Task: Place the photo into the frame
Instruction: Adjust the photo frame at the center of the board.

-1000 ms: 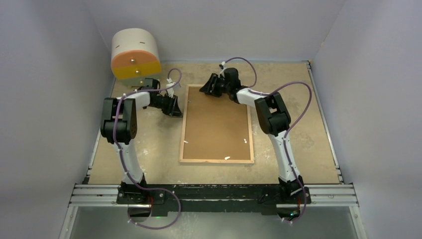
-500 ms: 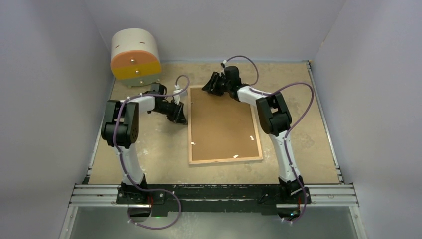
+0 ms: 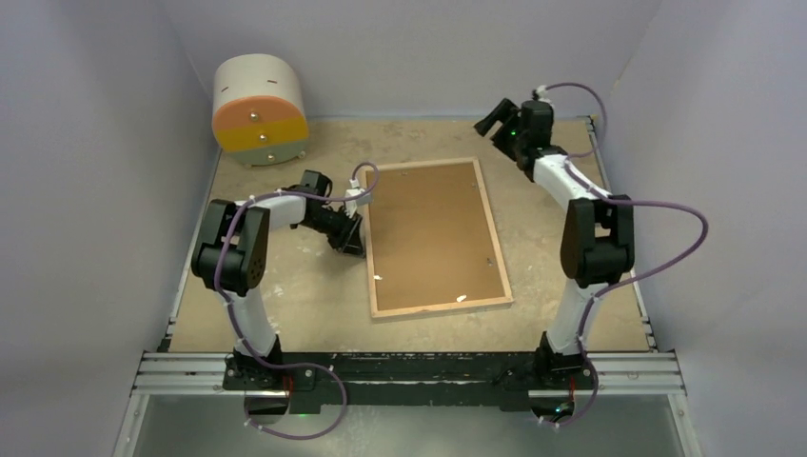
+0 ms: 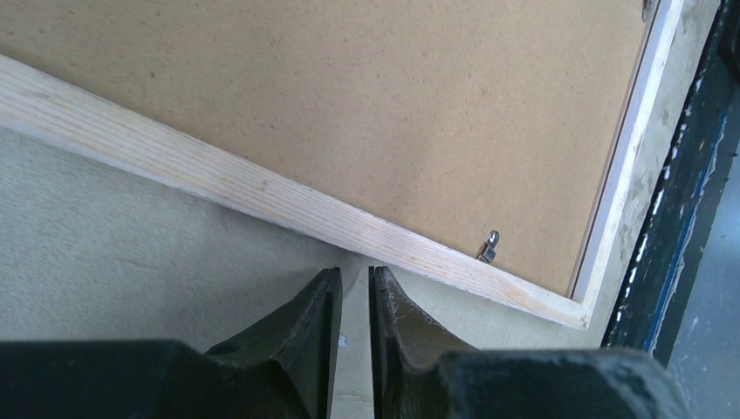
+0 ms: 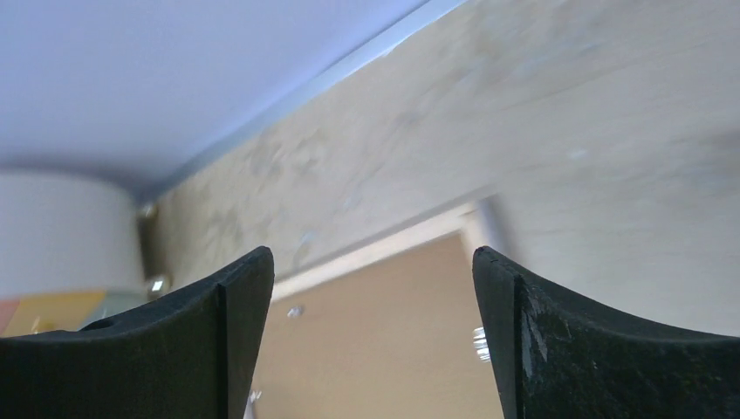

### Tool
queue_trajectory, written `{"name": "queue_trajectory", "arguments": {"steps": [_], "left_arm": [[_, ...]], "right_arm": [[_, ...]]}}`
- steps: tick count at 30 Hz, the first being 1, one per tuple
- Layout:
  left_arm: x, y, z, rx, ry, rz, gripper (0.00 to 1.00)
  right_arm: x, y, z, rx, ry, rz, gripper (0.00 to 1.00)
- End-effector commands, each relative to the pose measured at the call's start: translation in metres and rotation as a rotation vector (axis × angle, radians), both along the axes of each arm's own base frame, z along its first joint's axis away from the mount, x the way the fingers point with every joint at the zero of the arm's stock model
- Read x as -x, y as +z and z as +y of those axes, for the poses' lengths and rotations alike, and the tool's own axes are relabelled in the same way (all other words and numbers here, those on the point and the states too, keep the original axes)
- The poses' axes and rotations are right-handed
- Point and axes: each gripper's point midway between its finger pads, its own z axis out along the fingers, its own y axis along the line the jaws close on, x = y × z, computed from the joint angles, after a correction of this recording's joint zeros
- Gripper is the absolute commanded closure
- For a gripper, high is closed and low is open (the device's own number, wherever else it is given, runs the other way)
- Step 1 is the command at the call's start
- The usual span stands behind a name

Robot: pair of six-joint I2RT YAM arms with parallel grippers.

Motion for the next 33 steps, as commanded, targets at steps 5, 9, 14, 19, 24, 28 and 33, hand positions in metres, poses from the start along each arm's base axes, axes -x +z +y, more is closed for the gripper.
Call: {"name": "queue_trajectory", "arguments": {"steps": [5, 9, 14, 19, 24, 28, 33], "left_arm": [[0.02, -0.011, 0.001, -0.102, -0.086, -0.07, 0.78], [0.028, -0.012, -0.007, -0.137, -0.124, -0.109, 0.78], [0.041, -0.016, -0.021, -0.144, -0.175, -0.097, 0.79], [0.055, -0.015, -0.047, -0.146, -0.239, -0.116, 0.78], [0.067, -0.005, -0.089, -0.152, -0.361, -0.18, 0.76], [0.073, 0.0, -0.107, -0.141, -0.404, -0.178, 0.71], [0.091, 0.007, -0.107, -0.116, -0.466, -0.194, 0.5]], "right_arm": [[0.007, -0.083, -0.05, 0.055, -0.103, 0.205, 0.14], [0.004, -0.097, -0.037, 0.036, -0.045, 0.216, 0.17], [0.006, -0.11, -0.01, 0.002, 0.047, 0.255, 0.19], [0.005, -0.113, 0.051, -0.036, 0.229, 0.275, 0.2], [0.025, -0.104, 0.153, -0.095, 0.486, 0.273, 0.2], [0.053, -0.1, 0.223, -0.085, 0.668, 0.284, 0.2], [0.056, -0.076, 0.236, -0.102, 0.732, 0.247, 0.16]]}}
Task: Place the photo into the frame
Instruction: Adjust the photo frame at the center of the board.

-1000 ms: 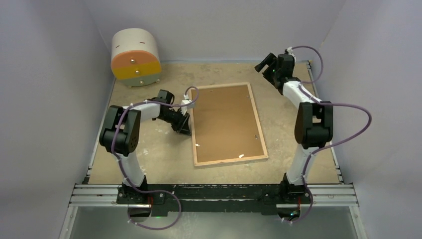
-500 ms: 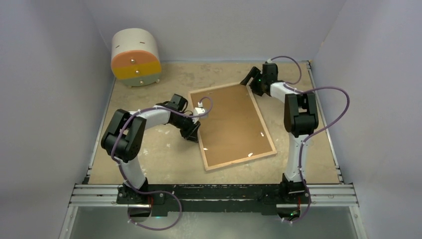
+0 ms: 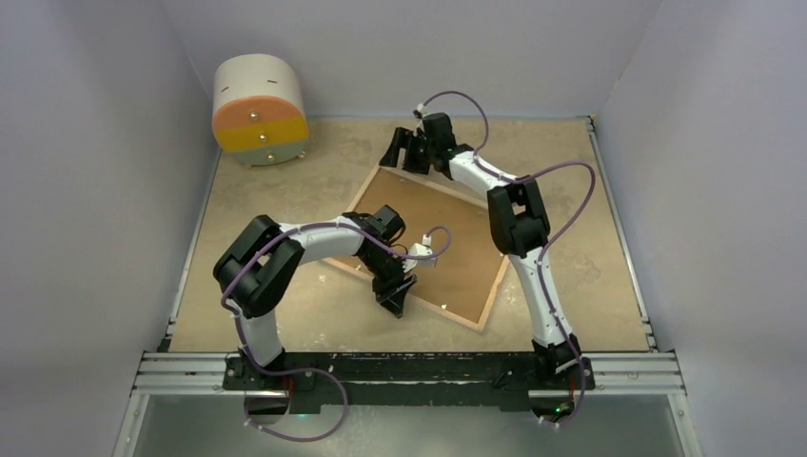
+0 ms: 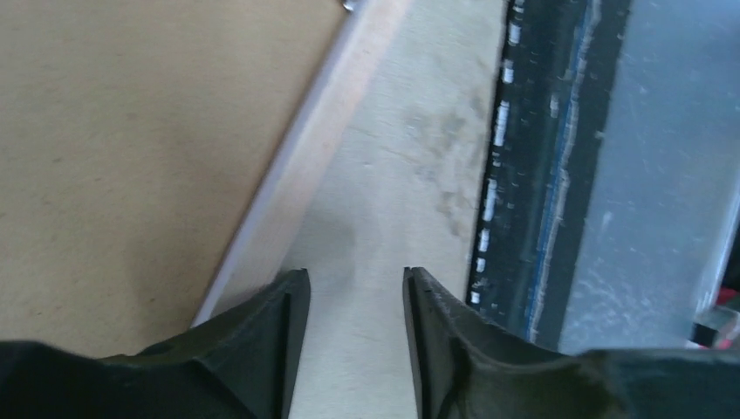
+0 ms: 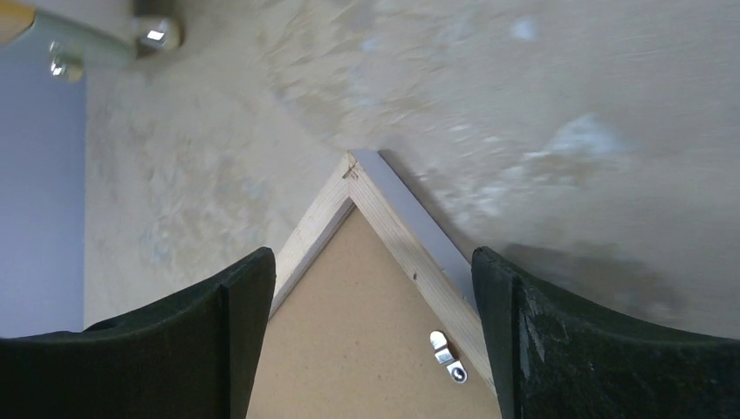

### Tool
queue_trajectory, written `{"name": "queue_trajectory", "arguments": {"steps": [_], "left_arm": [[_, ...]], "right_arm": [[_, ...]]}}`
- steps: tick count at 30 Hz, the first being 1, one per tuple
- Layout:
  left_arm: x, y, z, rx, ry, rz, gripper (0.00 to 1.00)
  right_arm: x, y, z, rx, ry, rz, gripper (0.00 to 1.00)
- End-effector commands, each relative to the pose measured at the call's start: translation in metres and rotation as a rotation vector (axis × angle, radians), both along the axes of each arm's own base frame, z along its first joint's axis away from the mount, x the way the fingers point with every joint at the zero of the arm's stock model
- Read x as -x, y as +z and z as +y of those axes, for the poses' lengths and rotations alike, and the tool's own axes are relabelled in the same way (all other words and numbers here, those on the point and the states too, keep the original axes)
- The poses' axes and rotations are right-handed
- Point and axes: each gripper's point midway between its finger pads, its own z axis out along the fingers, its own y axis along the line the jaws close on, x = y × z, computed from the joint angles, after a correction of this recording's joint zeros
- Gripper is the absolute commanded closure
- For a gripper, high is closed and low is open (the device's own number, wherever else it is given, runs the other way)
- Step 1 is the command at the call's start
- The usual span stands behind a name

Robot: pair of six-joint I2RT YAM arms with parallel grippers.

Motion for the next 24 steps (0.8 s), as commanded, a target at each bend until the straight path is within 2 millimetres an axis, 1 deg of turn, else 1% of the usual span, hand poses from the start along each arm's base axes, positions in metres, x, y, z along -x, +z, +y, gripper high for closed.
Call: {"name": "queue_trajectory", "arguments": {"steps": [1, 3, 4, 5, 6, 7, 8, 9, 10, 11, 12, 13, 14, 15, 16, 17, 18, 19, 20, 22, 24], "left_arm": [[-0.039, 0.009, -0.009, 0.073, -0.027, -0.212, 0.45], [-0.036, 0.019, -0.005, 0.081, -0.058, -0.231, 0.41], [-0.037, 0.027, -0.003, 0.088, -0.07, -0.243, 0.39], [-0.037, 0.037, 0.0, 0.1, -0.077, -0.25, 0.36], [-0.039, 0.049, 0.004, 0.116, -0.079, -0.259, 0.32], [-0.041, 0.06, 0.008, 0.128, -0.075, -0.265, 0.3], [-0.046, 0.073, 0.013, 0.142, -0.069, -0.282, 0.28], [-0.051, 0.085, 0.02, 0.153, -0.058, -0.295, 0.25], [-0.057, 0.096, 0.027, 0.164, -0.045, -0.31, 0.23], [-0.066, 0.106, 0.036, 0.172, -0.022, -0.33, 0.22], [-0.077, 0.113, 0.048, 0.176, 0.005, -0.351, 0.22], [-0.084, 0.119, 0.057, 0.176, 0.019, -0.367, 0.22], [-0.092, 0.122, 0.067, 0.166, 0.038, -0.381, 0.22], [-0.102, 0.124, 0.077, 0.153, 0.07, -0.393, 0.22], [-0.115, 0.125, 0.087, 0.143, 0.121, -0.408, 0.22], [-0.131, 0.126, 0.099, 0.13, 0.18, -0.429, 0.22], [-0.152, 0.126, 0.11, 0.12, 0.246, -0.467, 0.23], [-0.173, 0.123, 0.125, 0.098, 0.327, -0.492, 0.24], [-0.193, 0.119, 0.14, 0.077, 0.396, -0.515, 0.26], [-0.224, 0.108, 0.17, 0.041, 0.499, -0.539, 0.29], [-0.246, 0.089, 0.196, 0.015, 0.572, -0.531, 0.35]], "right_arm": [[0.055, 0.033, 0.032, -0.061, 0.197, 0.131, 0.14], [0.043, 0.049, 0.023, -0.017, 0.173, 0.089, 0.07], [0.036, 0.065, 0.015, -0.011, 0.152, 0.057, 0.04], [0.028, 0.077, 0.003, -0.013, 0.116, 0.029, 0.01], [0.022, 0.092, -0.008, -0.021, 0.082, 0.0, 0.01], [0.021, 0.095, -0.021, -0.021, 0.05, -0.007, 0.01], [0.019, 0.103, -0.032, -0.024, 0.022, -0.02, 0.01], [0.018, 0.115, -0.04, -0.023, 0.0, -0.044, 0.01], [0.018, 0.112, -0.055, 0.001, -0.042, -0.036, 0.01], [0.019, 0.113, -0.068, 0.02, -0.079, -0.036, 0.01], [0.021, 0.114, -0.081, 0.039, -0.121, -0.041, 0.01], [0.025, 0.112, -0.094, 0.057, -0.166, -0.033, 0.01], [0.029, 0.114, -0.107, 0.07, -0.209, -0.036, 0.01], [0.034, 0.11, -0.122, 0.094, -0.259, -0.024, 0.01], [0.042, 0.109, -0.138, 0.116, -0.311, -0.014, 0.01], [0.049, 0.109, -0.153, 0.129, -0.364, -0.011, 0.01], [0.058, 0.107, -0.167, 0.141, -0.404, -0.007, 0.01], [0.067, 0.108, -0.179, 0.148, -0.437, -0.009, 0.01], [0.077, 0.103, -0.192, 0.164, -0.47, 0.005, 0.01], [0.098, 0.096, -0.217, 0.189, -0.538, 0.045, 0.01], [0.119, 0.084, -0.244, 0.196, -0.61, 0.095, 0.01]]}}
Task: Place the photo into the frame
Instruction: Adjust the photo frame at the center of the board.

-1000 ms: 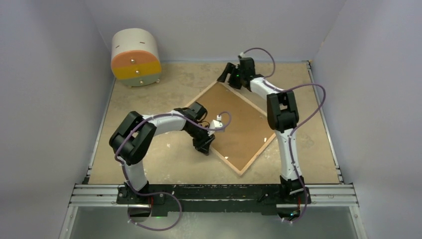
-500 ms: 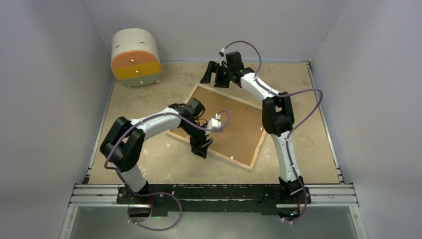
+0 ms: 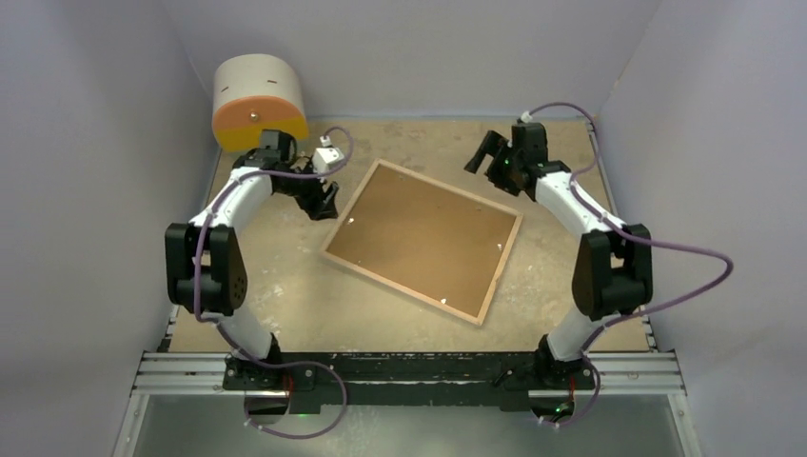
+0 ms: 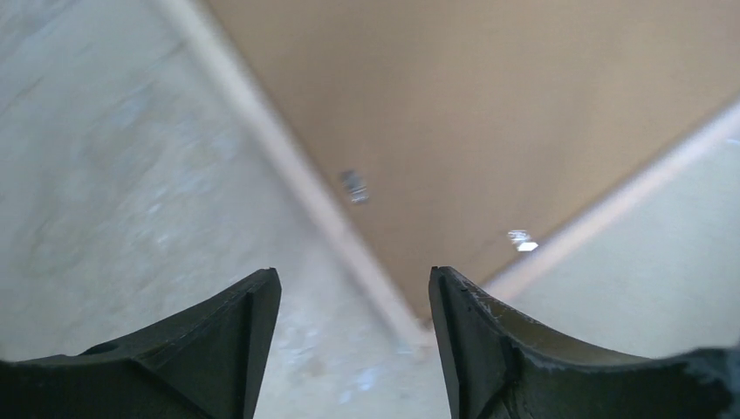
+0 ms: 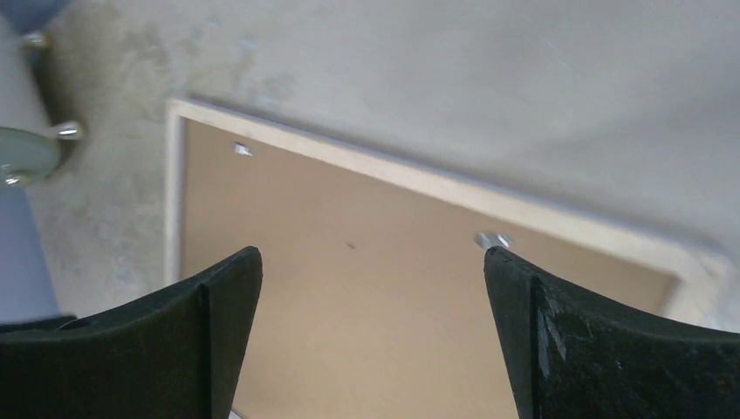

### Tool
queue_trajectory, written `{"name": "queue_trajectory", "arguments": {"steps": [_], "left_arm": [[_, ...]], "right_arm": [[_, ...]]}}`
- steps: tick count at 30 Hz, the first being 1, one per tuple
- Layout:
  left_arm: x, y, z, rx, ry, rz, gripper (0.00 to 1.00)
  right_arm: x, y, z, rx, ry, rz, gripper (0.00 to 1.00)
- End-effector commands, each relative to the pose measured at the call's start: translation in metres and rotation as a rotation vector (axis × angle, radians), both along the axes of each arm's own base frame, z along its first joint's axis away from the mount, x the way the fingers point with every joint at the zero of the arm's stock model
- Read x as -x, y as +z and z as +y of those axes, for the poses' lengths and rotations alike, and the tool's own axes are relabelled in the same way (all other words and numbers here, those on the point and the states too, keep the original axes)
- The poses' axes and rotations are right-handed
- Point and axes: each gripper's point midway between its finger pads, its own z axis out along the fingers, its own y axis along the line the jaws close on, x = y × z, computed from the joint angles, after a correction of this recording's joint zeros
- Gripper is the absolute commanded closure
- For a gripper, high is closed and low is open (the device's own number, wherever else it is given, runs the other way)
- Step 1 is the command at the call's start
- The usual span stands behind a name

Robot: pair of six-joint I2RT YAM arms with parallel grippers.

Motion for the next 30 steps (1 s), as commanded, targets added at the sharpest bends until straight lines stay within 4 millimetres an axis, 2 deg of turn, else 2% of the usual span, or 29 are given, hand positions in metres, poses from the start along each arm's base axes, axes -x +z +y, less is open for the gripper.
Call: {"name": "queue_trajectory", "arguments": {"steps": [1, 2, 4, 7, 11, 16, 17, 20, 26, 30], "left_arm": [[-0.065, -0.028, 0.056, -0.028, 0.194, -0.044, 0.37], [-0.071, -0.038, 0.067, -0.026, 0.227, -0.02, 0.4], [-0.072, -0.06, 0.076, -0.017, 0.251, 0.035, 0.43], [-0.062, -0.088, 0.075, -0.025, 0.257, 0.064, 0.44], [-0.052, -0.111, 0.075, -0.062, 0.268, 0.086, 0.47], [-0.019, -0.124, 0.06, -0.075, 0.182, 0.129, 0.48], [-0.009, -0.126, 0.05, -0.093, 0.138, 0.132, 0.48], [0.019, -0.131, 0.033, -0.164, 0.032, 0.124, 0.48], [0.072, -0.125, 0.015, -0.13, -0.127, 0.207, 0.47], [0.09, -0.117, 0.014, -0.11, -0.176, 0.223, 0.48]], "right_arm": [[0.038, -0.018, -0.062, 0.022, -0.214, 0.065, 0.01], [0.049, -0.018, -0.076, 0.007, -0.253, 0.06, 0.01], [0.063, -0.027, -0.095, -0.034, -0.313, 0.044, 0.01], [0.083, -0.046, -0.104, -0.017, -0.339, 0.077, 0.01], [0.092, -0.065, -0.099, -0.024, -0.315, 0.112, 0.01], [0.082, -0.081, -0.083, -0.082, -0.243, 0.141, 0.01], [0.081, -0.088, -0.081, -0.091, -0.235, 0.163, 0.01], [0.068, -0.093, -0.085, -0.129, -0.24, 0.172, 0.01], [0.048, -0.083, -0.083, -0.152, -0.219, 0.144, 0.01], [0.038, -0.076, -0.084, -0.138, -0.207, 0.139, 0.01]]}}
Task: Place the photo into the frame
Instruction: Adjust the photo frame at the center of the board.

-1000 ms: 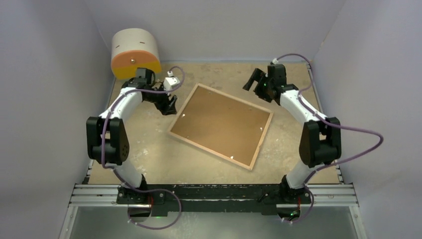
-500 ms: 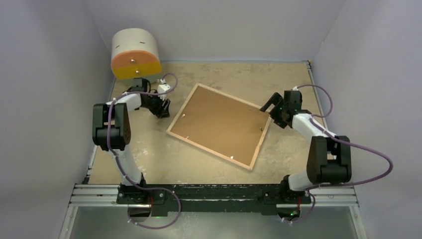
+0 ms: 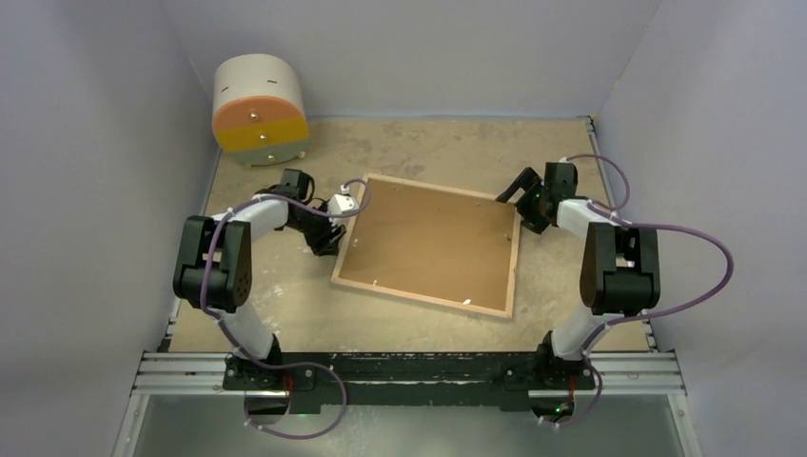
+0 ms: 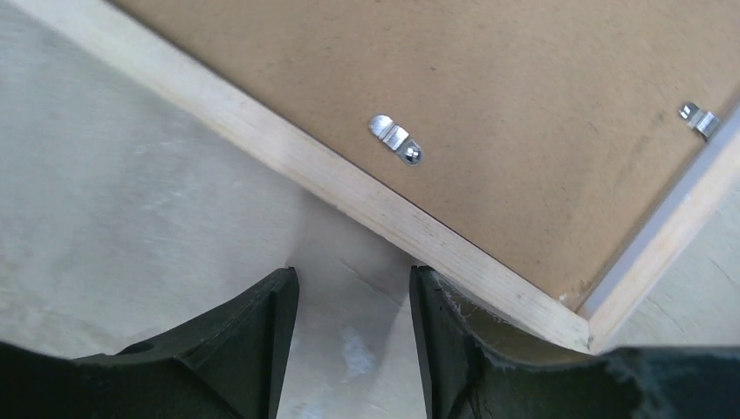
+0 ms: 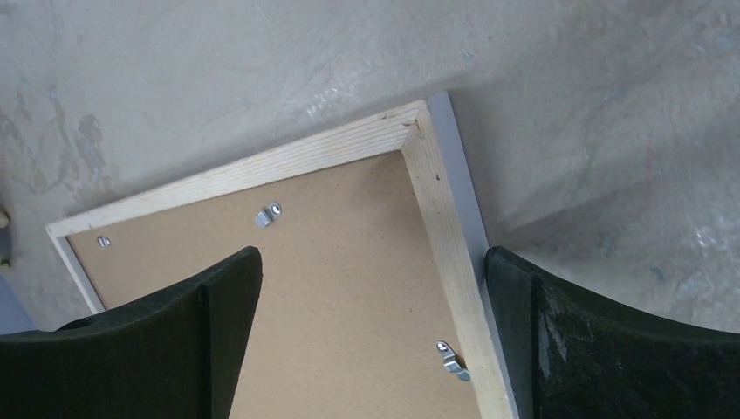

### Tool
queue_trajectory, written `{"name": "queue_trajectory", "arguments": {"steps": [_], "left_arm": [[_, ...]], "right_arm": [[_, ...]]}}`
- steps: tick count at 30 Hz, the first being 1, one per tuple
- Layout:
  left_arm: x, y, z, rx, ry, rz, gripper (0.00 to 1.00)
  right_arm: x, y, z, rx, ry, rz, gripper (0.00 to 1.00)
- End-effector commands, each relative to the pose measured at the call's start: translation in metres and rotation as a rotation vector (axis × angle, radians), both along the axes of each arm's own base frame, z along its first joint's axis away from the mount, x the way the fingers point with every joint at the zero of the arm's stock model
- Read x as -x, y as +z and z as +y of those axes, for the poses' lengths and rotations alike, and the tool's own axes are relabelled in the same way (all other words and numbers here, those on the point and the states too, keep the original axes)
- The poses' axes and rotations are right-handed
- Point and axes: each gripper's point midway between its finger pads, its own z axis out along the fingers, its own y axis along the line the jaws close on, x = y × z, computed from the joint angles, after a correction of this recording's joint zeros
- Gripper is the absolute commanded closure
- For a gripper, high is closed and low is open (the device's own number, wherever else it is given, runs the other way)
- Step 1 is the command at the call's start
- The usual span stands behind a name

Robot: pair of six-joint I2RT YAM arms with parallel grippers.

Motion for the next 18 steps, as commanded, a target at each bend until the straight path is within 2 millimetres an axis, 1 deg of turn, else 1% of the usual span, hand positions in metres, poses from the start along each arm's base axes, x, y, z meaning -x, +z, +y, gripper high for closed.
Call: {"name": "queue_trajectory", "arguments": {"steps": [1, 2, 4, 6, 8, 10, 11, 12, 14, 16, 17, 18], "left_arm": [[0.064, -0.003, -0.005, 0.038, -0.089, 0.188, 0.48], [0.067, 0.0, -0.004, 0.04, -0.096, 0.191, 0.47], [0.07, 0.011, -0.005, 0.055, -0.119, 0.187, 0.47], [0.068, 0.022, -0.005, 0.08, -0.125, 0.171, 0.46], [0.057, 0.032, -0.002, 0.107, -0.1, 0.146, 0.45], [0.038, 0.039, 0.001, 0.147, -0.042, 0.135, 0.42], [0.028, 0.041, 0.002, 0.17, -0.012, 0.139, 0.41], [0.019, 0.042, 0.002, 0.195, 0.022, 0.152, 0.4], [0.006, 0.04, -0.001, 0.235, 0.07, 0.196, 0.39], [-0.008, 0.032, -0.005, 0.255, 0.13, 0.233, 0.41], [-0.015, 0.028, -0.005, 0.255, 0.159, 0.242, 0.43], [-0.017, 0.025, -0.006, 0.263, 0.165, 0.256, 0.44]], "right_arm": [[-0.019, 0.027, 0.011, -0.024, 0.043, -0.05, 0.01], [-0.018, 0.028, 0.005, 0.004, 0.023, -0.043, 0.01], [-0.018, 0.038, -0.008, 0.063, -0.036, -0.058, 0.01], [-0.018, 0.055, -0.023, 0.123, -0.096, -0.11, 0.01], [-0.023, 0.084, -0.037, 0.17, -0.17, -0.209, 0.04], [-0.023, 0.099, -0.03, 0.161, -0.178, -0.255, 0.08], [-0.022, 0.106, -0.019, 0.149, -0.161, -0.272, 0.09], [-0.026, 0.116, -0.003, 0.126, -0.13, -0.31, 0.11], [-0.026, 0.125, 0.038, 0.068, -0.044, -0.352, 0.16], [-0.023, 0.125, 0.088, 0.013, 0.07, -0.358, 0.17], [-0.02, 0.121, 0.112, -0.012, 0.125, -0.346, 0.18], [-0.016, 0.116, 0.132, -0.027, 0.164, -0.334, 0.19]]}}
